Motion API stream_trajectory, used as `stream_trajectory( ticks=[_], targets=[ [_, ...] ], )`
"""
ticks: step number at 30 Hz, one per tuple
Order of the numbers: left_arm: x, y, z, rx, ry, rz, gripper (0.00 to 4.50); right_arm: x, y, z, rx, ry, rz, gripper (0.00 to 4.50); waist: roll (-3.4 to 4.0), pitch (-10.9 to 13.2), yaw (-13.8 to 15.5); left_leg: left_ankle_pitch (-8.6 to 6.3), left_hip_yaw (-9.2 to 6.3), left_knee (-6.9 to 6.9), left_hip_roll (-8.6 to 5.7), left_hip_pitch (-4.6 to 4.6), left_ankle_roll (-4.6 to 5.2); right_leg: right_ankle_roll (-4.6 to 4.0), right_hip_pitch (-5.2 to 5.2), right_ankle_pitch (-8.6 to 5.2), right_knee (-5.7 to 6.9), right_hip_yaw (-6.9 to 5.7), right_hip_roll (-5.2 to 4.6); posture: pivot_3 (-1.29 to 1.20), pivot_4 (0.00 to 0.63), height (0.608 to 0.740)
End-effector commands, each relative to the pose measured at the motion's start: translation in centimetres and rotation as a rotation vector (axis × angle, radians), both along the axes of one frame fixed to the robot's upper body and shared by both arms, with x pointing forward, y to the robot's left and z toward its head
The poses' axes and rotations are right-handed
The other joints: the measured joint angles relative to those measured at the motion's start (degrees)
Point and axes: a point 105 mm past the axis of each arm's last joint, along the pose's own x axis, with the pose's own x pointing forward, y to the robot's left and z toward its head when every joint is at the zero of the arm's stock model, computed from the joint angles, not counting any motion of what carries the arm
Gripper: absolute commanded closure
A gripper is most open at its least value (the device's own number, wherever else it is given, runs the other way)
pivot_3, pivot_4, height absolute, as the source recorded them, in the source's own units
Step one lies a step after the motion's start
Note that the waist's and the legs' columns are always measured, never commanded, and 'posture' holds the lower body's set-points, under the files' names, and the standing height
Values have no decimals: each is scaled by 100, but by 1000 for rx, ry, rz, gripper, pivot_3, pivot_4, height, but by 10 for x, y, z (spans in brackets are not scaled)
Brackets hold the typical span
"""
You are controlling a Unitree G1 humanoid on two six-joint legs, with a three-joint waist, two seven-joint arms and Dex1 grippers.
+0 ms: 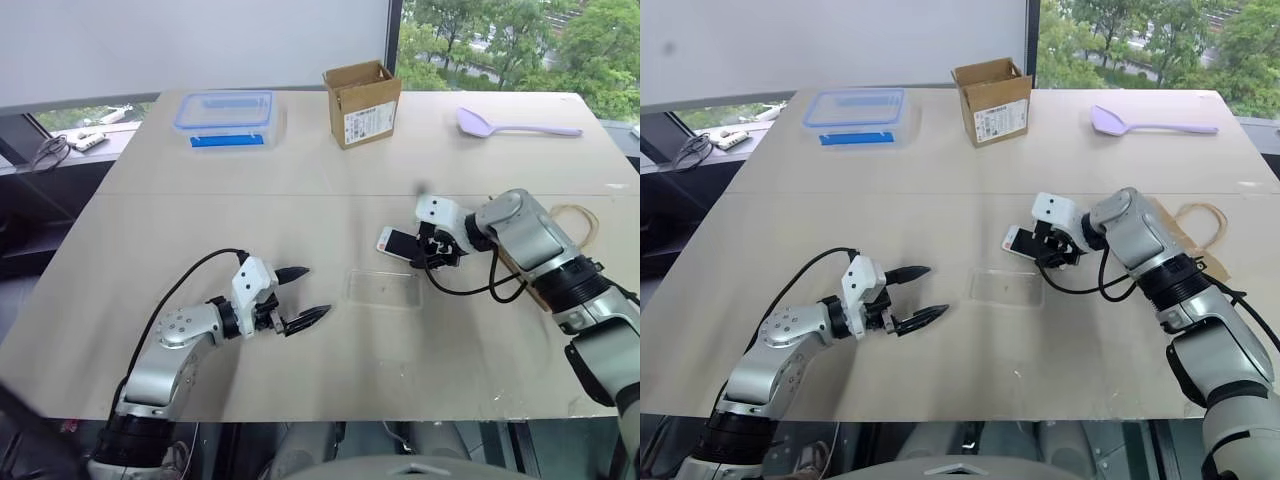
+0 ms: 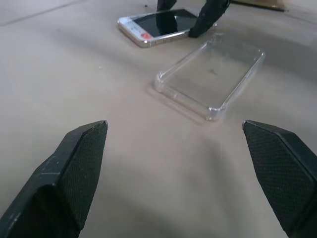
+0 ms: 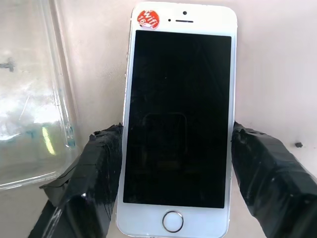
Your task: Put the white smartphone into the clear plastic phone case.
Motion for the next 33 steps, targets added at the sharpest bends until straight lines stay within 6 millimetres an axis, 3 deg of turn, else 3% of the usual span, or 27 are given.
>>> stream_trajectory(
  ticks=[1,7,12,14,16,21,33],
  targets=[
    [-1,-5,10,-14,-39,-22,0,-4,-24,-25,-61,53,-91,1614,2,1,17,-2,0,0,0,16,0,0,17,-1,-2,-1,0,0,150,740],
    [0,-6,10,-14,-38,-23,0,-6,-13,10,140,-22,-98,1615,9,8,48,-9,-7,-1,0,47,6,1,54,-4,-12,-7,-1,0,150,740],
    [-1,-6,9,-13,-34,-24,0,-28,1,44,242,-58,-11,1616,22,17,8,-6,-4,-4,0,4,10,2,12,-2,-8,1,-3,0,150,740],
    [-1,-7,8,-12,-33,-26,0,-36,4,51,244,-63,10,1618,24,19,-26,-1,-3,4,0,-49,3,1,-46,1,6,4,-2,0,150,740],
    [-1,-8,8,-14,-32,-29,0,-48,9,54,223,-71,59,1618,26,21,-23,8,0,1,0,-47,-14,1,-45,0,5,7,-2,0,150,740],
    [0,-9,7,-9,-27,-34,0,-65,21,44,95,-98,158,1624,26,22,-9,-6,-3,-1,0,-47,9,1,-40,-1,-4,6,-6,0,150,740],
    [2,-10,6,7,-27,-47,0,-72,24,13,-127,-160,273,1661,25,23,-2,-6,-3,1,0,-45,9,2,-37,-1,-5,-6,-6,0,150,740]
  ],
)
